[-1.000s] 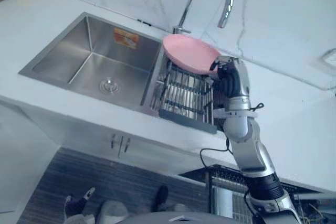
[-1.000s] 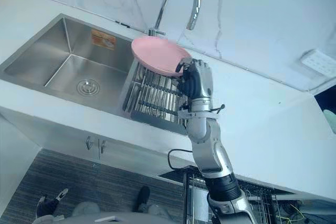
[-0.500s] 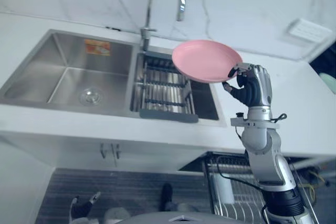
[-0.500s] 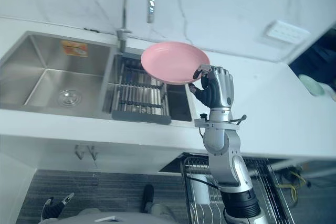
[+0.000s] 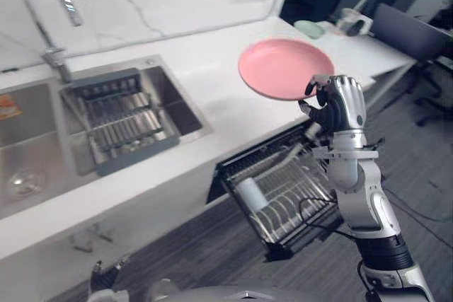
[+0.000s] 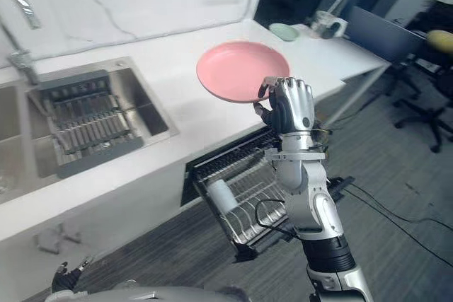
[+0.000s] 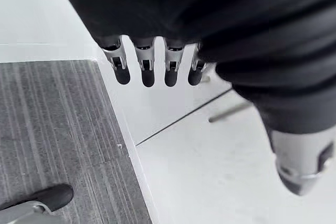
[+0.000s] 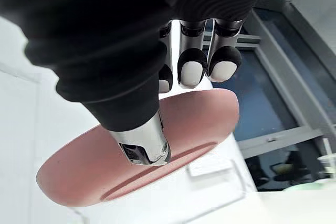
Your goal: Walk over to the sink, pick up the cup, carry it to the dishwasher, place the cup inside the dishwasher, then close the dishwasher door
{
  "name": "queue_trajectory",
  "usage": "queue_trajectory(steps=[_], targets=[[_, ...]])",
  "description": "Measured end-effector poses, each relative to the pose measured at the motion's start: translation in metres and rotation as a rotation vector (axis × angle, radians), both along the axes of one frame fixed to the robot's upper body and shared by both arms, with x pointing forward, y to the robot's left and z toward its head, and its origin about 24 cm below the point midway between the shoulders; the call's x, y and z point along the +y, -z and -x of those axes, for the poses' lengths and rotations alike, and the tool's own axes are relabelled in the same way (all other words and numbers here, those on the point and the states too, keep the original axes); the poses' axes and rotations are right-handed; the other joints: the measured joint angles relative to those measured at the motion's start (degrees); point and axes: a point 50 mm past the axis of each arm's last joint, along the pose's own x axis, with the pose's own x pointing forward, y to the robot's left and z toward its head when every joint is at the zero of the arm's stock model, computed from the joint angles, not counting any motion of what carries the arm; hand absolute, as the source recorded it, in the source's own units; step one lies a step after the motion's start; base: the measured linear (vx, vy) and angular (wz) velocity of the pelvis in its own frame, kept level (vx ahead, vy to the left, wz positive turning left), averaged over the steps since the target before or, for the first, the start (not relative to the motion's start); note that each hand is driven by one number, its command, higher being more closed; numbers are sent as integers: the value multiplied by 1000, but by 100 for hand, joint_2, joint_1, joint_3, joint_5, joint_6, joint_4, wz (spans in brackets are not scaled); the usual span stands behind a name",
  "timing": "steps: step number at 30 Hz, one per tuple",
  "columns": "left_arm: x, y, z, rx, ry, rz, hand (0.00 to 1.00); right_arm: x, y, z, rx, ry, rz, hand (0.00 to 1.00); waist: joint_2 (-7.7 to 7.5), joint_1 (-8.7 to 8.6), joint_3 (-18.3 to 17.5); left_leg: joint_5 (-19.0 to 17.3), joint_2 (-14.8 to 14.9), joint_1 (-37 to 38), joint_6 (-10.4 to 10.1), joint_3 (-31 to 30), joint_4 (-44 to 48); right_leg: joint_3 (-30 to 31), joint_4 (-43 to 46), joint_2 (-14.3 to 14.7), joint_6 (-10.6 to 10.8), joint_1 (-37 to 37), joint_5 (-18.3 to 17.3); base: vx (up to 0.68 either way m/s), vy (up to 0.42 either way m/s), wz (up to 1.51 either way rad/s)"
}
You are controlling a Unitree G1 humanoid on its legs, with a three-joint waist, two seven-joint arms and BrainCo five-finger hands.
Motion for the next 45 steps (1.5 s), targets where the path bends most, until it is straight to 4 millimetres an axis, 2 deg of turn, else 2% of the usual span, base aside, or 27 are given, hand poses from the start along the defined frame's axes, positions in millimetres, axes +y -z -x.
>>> queue_trajectory(steps=[2, 3, 8, 13, 18, 21, 23, 27, 31, 33, 37, 45], targets=[[-11, 2, -4, -4, 28, 30, 0, -5, 1, 1, 15, 12, 23, 100, -2, -68, -1, 155, -3, 67, -78, 154, -230, 8, -405, 155, 16, 70, 45, -82, -231, -40], [-18, 4, -5, -8, 34, 54, 0, -13, 5, 6, 40, 42, 34, 100, -1, -85, -2, 208, -23, 95, -98, 202, -332, 22, -628, 233, 57, 175, 72, -91, -129, -20], [-20, 5, 1, 11, 77, 39, 0, -36, 6, 21, 60, 123, 25, 100, -45, -190, -17, 403, -224, 168, -81, 232, -627, 22, -1227, 298, 252, 374, 209, -95, -34, -1], [-20, 4, 0, -10, 126, 13, 0, -39, 10, 21, 107, 122, 32, 100, -75, -223, -10, 531, -374, 178, 12, 211, -731, -40, -1383, 223, 278, 384, 400, -74, 93, 7], [-20, 7, 9, 6, 150, 2, 0, -42, 14, 19, 141, 133, 23, 100, -143, -267, 29, 631, -591, 163, 163, 187, -934, -60, -1413, 66, 372, 359, 531, -83, 132, 6], [-21, 10, 15, 28, 165, -1, 0, -47, 31, 14, 203, 165, -26, 100, -194, -317, 63, 642, -762, 143, 228, 191, -1134, -40, -1394, -68, 422, 271, 561, -85, 116, 1], [-21, 8, 10, 7, 172, -4, 0, -52, 39, 11, 240, 190, -37, 100, -178, -337, 140, 683, -839, 0, 298, 193, -1167, -19, -1303, -159, 437, 76, 587, -78, 113, 0], [-21, 6, -1, -31, 195, -13, 0, -61, 50, 1, 274, 261, -66, 100, -19, -359, 423, 823, -941, -289, 462, 194, -1205, 72, -1132, -289, 392, -372, 658, -44, 70, -2], [-25, 1, -21, -89, 230, -31, 0, -66, 44, -16, 244, 313, -98, 100, 163, -370, 726, 926, -1011, -664, 545, 196, -1169, 105, -1136, -346, 337, -750, 762, -47, 52, 2], [-29, -2, -34, -129, 240, -25, 0, -67, 34, -26, 202, 333, -116, 100, 288, -381, 1001, 935, -1023, -855, 571, 189, -1092, 108, -1135, -380, 312, -901, 823, -49, 58, 4], [-35, -5, -46, -171, 252, -10, 0, -70, 17, -40, 143, 356, -123, 100, 452, -400, 1299, 977, -1074, -1140, 637, 184, -1076, 120, -1125, -435, 301, -1191, 890, -34, 64, 4], [-54, -10, -63, -244, 292, 42, 0, -81, -23, -67, 89, 408, -28, 100, 1039, -423, 1910, 1052, -1304, -1632, 796, -120, -1004, 162, -895, -706, 336, -1728, 956, 9, 57, 5]])
